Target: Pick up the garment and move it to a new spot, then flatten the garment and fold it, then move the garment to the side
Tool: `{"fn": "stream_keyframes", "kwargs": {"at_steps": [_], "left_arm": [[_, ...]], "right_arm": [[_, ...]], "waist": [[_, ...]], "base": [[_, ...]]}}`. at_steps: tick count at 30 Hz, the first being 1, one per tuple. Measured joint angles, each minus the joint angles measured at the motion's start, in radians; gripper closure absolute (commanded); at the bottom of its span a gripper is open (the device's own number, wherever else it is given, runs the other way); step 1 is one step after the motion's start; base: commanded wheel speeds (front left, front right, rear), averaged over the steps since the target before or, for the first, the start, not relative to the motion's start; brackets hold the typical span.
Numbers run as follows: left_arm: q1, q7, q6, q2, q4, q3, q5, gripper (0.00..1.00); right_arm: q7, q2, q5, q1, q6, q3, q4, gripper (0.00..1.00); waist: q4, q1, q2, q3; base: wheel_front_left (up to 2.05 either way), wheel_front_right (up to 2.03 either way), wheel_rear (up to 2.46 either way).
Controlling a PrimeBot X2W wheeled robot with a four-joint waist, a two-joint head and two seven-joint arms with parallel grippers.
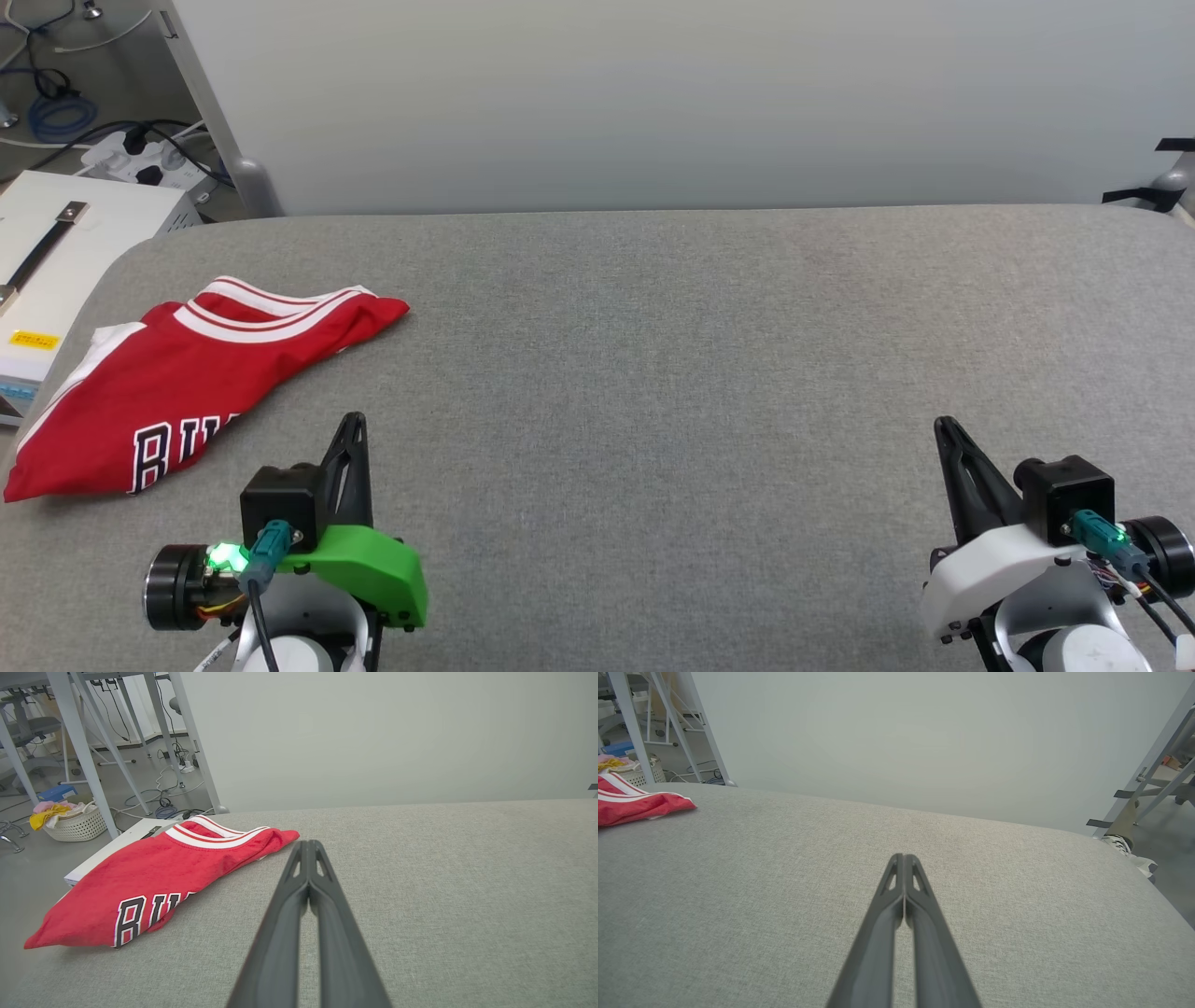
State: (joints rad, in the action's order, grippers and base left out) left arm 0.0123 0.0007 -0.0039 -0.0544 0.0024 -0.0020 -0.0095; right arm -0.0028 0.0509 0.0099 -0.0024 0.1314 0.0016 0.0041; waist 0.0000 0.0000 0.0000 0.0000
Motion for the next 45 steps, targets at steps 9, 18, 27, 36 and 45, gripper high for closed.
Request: {"fn": "stream_keyframes", "kwargs": {"at_steps": [9, 18, 27, 36, 45], "left_arm": [[0.000, 0.000, 0.000, 0.000, 0.000, 0.000, 0.000, 1.00], [0.000, 0.000, 0.000, 0.000, 0.000, 0.000, 0.000, 1.00], [0.000, 0.000, 0.000, 0.000, 0.001, -0.001, -0.001, 0.00], [0.000, -0.013, 0.000, 0.000, 0.012, -0.008, -0.009, 0.00], [0.000, -0.032, 0.000, 0.000, 0.023, -0.016, -0.019, 0.00]], "right_arm": [[0.000, 0.000, 0.000, 0.000, 0.000, 0.000, 0.000, 1.00], [0.000, 0.000, 0.000, 0.000, 0.000, 0.000, 0.000, 1.00], [0.000, 0.000, 0.001, 0.000, 0.000, 0.000, 0.000, 0.00], [-0.011, 0.000, 0.006, 0.000, 0.000, -0.009, 0.006, 0.00], [-0.031, 0.000, 0.015, 0.001, 0.000, -0.018, 0.008, 0.00]], "waist": [[0.000, 0.0000, 0.0000, 0.000], [0.000, 0.0000, 0.0000, 0.000], [0.000, 0.0000, 0.0000, 0.000], [0.000, 0.0000, 0.0000, -0.001], [0.000, 0.0000, 0.0000, -0.001]], "base": [[0.00, 0.00, 0.00], [0.00, 0.00, 0.00], [0.00, 0.00, 0.00], [0.00, 0.00, 0.00], [0.00, 0.00, 0.00]]}}
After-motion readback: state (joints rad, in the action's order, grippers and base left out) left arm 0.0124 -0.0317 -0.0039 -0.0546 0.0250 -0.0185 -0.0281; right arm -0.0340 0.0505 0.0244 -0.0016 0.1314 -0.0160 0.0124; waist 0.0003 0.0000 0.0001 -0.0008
